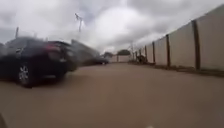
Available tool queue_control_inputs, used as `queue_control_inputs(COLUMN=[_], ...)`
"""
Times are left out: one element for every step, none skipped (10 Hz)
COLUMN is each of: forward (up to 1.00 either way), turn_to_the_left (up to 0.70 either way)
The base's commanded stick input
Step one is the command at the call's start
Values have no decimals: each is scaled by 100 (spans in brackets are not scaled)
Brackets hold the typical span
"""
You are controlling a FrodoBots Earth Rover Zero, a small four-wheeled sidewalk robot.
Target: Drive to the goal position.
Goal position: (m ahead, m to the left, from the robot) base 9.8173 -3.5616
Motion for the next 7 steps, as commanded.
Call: queue_control_inputs(forward=[85,85,85,85,85,85,85], turn_to_the_left=[1,1,1,1,1,1,1])
